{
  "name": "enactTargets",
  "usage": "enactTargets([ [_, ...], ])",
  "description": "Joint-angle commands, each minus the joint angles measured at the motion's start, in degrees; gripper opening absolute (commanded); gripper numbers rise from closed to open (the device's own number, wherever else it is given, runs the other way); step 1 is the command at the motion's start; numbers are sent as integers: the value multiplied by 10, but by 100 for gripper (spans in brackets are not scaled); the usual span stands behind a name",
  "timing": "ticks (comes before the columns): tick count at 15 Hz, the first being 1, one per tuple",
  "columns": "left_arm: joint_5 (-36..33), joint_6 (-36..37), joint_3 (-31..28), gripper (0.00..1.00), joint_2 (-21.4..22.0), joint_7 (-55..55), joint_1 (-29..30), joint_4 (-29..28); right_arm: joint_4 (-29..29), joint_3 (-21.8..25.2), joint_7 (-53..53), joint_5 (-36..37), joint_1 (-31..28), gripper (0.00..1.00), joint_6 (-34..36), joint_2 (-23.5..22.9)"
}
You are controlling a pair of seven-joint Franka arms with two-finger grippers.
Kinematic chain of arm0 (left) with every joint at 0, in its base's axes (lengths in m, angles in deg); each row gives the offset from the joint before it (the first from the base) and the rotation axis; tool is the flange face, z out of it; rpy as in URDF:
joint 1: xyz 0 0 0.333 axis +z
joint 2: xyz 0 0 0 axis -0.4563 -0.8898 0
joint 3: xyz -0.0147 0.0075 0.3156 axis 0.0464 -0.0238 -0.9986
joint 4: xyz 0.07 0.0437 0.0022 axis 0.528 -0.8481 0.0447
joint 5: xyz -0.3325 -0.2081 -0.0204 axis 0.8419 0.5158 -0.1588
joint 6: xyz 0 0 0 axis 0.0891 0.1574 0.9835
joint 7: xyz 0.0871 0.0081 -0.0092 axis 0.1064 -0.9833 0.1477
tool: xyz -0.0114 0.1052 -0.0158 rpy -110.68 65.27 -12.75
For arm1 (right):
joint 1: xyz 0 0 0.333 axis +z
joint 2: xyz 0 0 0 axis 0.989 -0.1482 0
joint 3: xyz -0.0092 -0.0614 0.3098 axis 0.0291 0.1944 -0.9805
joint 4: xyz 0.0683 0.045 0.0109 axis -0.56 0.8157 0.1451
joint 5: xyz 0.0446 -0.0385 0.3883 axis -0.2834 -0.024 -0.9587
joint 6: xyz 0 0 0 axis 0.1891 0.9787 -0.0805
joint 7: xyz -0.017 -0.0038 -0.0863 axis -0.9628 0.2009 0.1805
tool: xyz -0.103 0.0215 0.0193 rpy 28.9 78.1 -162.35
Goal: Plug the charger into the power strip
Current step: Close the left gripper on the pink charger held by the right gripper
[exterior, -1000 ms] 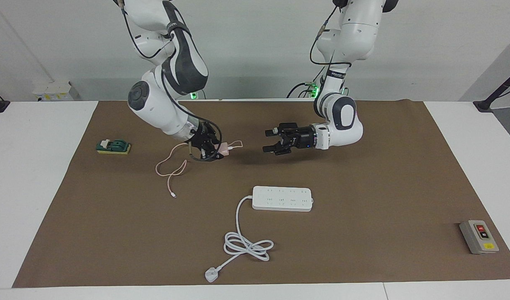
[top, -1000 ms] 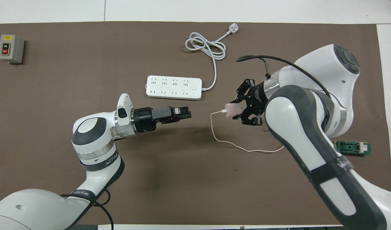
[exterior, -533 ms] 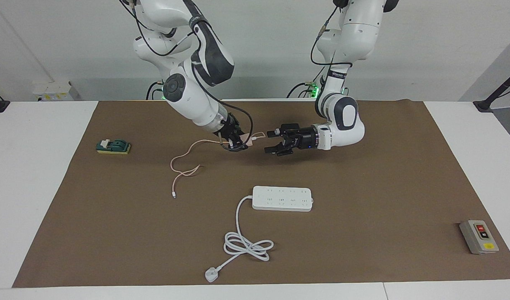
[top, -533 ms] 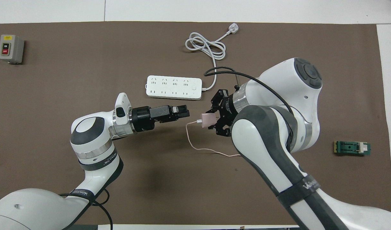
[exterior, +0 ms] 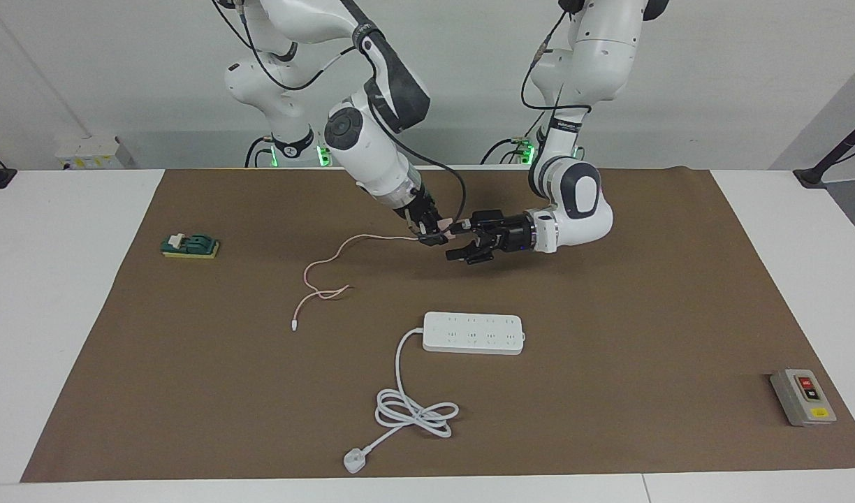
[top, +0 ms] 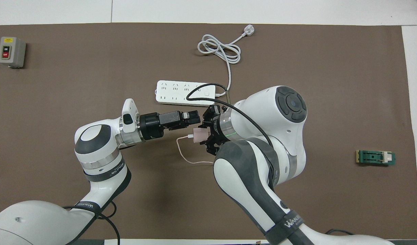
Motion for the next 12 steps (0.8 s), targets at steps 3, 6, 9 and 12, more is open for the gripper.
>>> enactTargets([
  [3, 7, -79, -2, 100, 15, 1, -14, -9, 10, 4, -5, 63, 2, 0, -28, 13],
  [6, 7, -76, -1, 100, 17, -1, -17, -16, 9, 4, -17, 85, -8, 0, -30, 12],
  [9, 7, -77, 1, 100, 21, -2, -21, -17, 9, 4, -26, 88, -10, 0, -32, 11],
  [12, 7, -77, 1, 100, 24, -2, -27, -19, 10, 4, -27, 88, -10, 0, -38, 9],
])
